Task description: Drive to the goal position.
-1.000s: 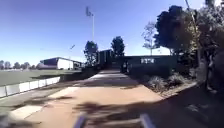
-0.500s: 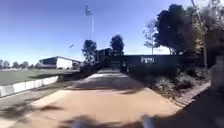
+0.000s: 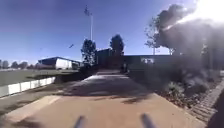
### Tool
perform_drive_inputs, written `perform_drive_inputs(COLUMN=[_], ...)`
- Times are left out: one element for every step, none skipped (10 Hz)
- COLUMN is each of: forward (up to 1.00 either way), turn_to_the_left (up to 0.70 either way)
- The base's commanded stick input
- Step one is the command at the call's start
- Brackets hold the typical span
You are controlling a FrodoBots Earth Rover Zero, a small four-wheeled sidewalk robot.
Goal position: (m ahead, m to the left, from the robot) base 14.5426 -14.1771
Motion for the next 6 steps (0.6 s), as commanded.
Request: perform_drive_inputs(forward=[1.0,1.0,1.0,1.0,1.0,1.0], turn_to_the_left=[0.0,0.0,0.0,0.0,0.0,0.0])
